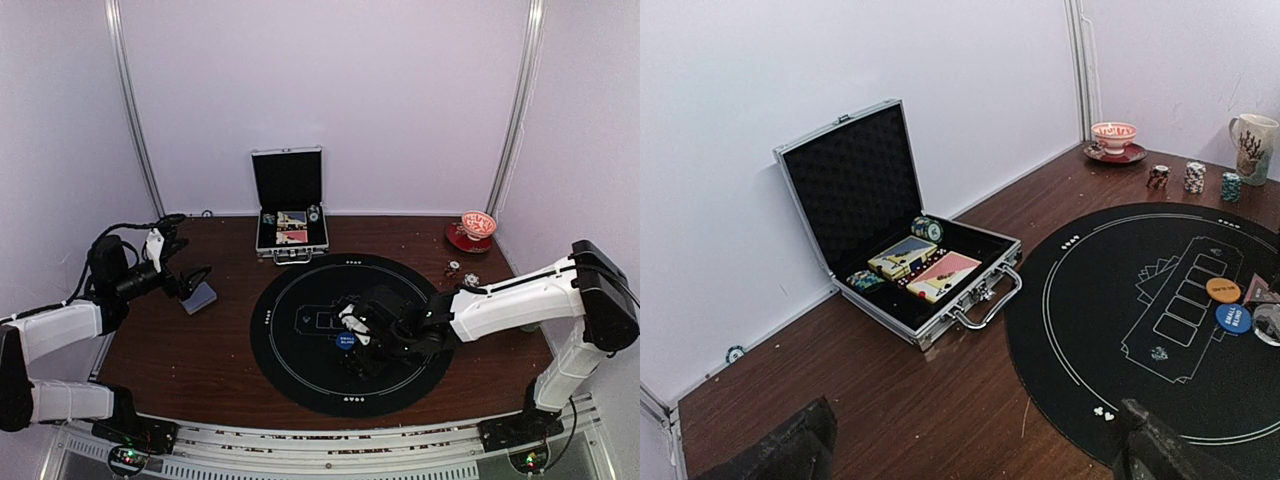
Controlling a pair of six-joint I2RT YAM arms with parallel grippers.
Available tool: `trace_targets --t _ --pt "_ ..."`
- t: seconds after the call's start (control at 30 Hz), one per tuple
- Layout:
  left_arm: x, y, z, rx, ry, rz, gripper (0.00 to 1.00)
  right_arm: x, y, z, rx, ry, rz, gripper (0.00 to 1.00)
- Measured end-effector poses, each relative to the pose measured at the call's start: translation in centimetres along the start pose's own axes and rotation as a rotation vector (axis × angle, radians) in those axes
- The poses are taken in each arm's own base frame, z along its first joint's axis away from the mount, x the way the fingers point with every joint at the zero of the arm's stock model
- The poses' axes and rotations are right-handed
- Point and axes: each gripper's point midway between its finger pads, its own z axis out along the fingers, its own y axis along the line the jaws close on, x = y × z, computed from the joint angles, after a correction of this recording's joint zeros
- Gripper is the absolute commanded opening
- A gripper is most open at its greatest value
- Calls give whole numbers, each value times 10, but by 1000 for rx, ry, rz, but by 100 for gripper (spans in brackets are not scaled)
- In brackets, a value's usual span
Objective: Distribute texas hold em gaming equipment
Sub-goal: Pick up the dealer button from the poker table mat.
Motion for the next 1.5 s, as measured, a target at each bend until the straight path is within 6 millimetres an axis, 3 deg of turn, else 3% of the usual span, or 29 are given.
trace_targets --t 0.4,0.73,1.1,1.3,1.5 --pt "2 1 1 -2 5 -3 98 26 6 13 -2 85 -46 72" --pt "2 1 1 -4 2 0 98 26 3 15 20 83 -47 72" --pt "-3 3 -1 -21 -14 15 98 28 7 13 39 74 -35 75" --pt "-4 1 -4 -26 -22 22 98 49 9 9 42 103 -4 76" --pt "-4 2 -4 -31 -21 22 98 54 10 3 44 107 28 77"
